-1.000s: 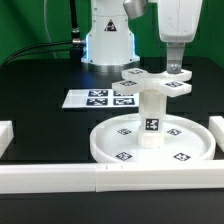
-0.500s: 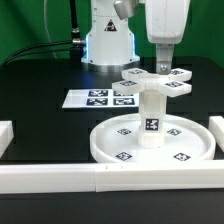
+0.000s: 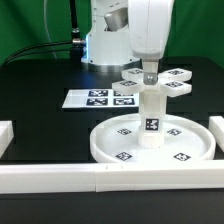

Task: Assemble round table

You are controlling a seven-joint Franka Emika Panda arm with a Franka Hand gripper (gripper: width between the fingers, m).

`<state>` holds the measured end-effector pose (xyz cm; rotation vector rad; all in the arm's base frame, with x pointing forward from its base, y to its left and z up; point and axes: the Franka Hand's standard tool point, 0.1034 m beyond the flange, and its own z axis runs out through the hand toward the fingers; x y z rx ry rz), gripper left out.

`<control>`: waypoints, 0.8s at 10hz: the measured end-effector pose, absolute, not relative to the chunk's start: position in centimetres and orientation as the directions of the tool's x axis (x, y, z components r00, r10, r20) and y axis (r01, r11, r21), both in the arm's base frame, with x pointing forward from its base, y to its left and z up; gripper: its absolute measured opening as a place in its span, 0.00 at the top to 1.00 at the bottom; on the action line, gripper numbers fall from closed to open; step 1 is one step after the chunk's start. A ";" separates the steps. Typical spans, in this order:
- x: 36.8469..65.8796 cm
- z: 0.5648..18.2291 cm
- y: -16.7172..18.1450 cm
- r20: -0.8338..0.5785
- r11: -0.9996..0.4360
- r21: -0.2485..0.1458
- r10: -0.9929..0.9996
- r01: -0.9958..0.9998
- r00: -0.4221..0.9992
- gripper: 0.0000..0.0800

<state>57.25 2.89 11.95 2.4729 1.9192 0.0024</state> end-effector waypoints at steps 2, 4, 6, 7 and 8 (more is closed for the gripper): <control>56.8 11.4 2.8 -0.009 -0.249 -0.001 0.968 0.969 0.249 0.19; 56.6 10.7 2.6 -0.012 -0.252 -0.011 0.968 0.968 0.252 0.19; 56.5 10.1 2.7 -0.013 -0.251 -0.015 0.968 0.968 0.251 0.19; 56.6 10.1 2.8 -0.014 -0.252 -0.017 0.968 0.968 0.252 0.19; 56.7 10.2 2.7 -0.013 -0.253 -0.016 0.967 0.967 0.253 0.31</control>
Offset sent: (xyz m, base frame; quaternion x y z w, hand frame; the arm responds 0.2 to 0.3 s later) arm 0.0022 0.0002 -0.0107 -0.0039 0.0073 0.0003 1.0000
